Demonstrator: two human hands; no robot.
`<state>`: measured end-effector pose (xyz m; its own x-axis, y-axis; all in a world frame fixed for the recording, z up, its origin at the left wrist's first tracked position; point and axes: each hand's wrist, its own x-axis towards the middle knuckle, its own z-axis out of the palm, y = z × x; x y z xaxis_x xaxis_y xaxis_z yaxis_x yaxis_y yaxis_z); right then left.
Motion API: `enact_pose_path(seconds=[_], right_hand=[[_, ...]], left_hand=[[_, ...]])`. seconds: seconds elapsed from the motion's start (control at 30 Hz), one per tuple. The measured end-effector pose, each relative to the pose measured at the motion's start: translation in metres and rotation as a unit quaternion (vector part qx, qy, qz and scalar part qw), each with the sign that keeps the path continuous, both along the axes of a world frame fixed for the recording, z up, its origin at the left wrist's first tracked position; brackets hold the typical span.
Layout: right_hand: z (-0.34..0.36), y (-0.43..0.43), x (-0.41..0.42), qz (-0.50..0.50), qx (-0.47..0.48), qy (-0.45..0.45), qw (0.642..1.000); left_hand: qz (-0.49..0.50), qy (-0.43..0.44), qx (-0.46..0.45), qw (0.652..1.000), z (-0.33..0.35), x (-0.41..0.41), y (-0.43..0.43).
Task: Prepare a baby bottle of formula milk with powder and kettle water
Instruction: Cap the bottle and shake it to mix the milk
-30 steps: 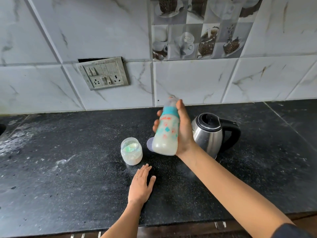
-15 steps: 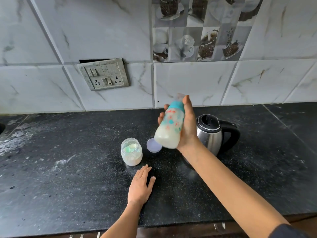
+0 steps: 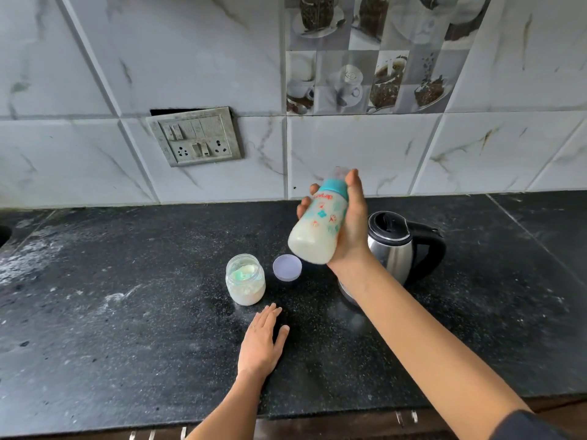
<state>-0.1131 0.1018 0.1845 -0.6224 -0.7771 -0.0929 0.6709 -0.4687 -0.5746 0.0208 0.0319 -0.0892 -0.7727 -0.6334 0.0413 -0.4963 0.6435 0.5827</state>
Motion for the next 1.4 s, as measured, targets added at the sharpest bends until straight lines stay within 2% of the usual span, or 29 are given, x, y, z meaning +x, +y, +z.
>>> enact_pose_path(seconds=[0.17,0.3,0.47,0.57,0.6,0.73,0.77,0.87,0.9,1.03,1.17,1.33,1.4], right_hand=[[-0.011,0.006,0.01,0.041,0.019,0.058,0.997],[-0.009,0.006,-0.001,0.026,0.016,-0.02,0.999],[-0.018,0.006,0.007,0.036,0.055,0.035,0.997],[-0.008,0.002,-0.012,-0.003,0.006,-0.058,0.998],[-0.007,0.003,-0.013,0.003,0.003,-0.058,0.998],[-0.017,0.005,0.008,0.056,0.042,0.044,0.997],[-0.015,0.004,0.007,0.05,0.031,0.042,0.997],[-0.004,-0.002,-0.008,0.008,-0.011,-0.054,0.998],[-0.003,-0.002,-0.008,0.012,-0.013,-0.06,0.998],[-0.018,0.001,0.013,0.058,0.037,0.023,0.997],[-0.009,-0.001,-0.002,0.018,-0.01,-0.066,0.998],[-0.012,0.002,0.007,0.051,0.032,0.022,0.998],[-0.005,0.001,-0.003,0.027,-0.003,-0.021,0.999]], left_hand=[[0.002,-0.003,0.003,1.0,-0.001,0.0,-0.001],[0.001,-0.003,0.0,1.0,0.001,0.0,0.0],[0.0,-0.005,-0.001,1.0,0.001,0.0,0.0],[0.001,-0.005,0.002,1.0,0.002,-0.001,0.0],[0.001,-0.006,0.003,1.0,0.001,-0.001,0.0],[-0.002,-0.004,-0.005,1.0,0.0,-0.001,-0.001],[-0.001,-0.003,-0.006,1.0,0.0,-0.001,-0.001],[-0.002,-0.002,-0.01,1.0,0.002,-0.001,0.0],[0.0,-0.001,-0.01,1.0,0.002,-0.001,0.001],[0.005,0.0,-0.005,1.0,0.004,-0.001,0.001],[0.004,-0.003,0.0,1.0,0.004,-0.001,0.001],[0.002,-0.005,0.0,1.0,0.002,-0.001,0.0],[0.001,-0.005,-0.001,1.0,0.003,-0.001,0.0]])
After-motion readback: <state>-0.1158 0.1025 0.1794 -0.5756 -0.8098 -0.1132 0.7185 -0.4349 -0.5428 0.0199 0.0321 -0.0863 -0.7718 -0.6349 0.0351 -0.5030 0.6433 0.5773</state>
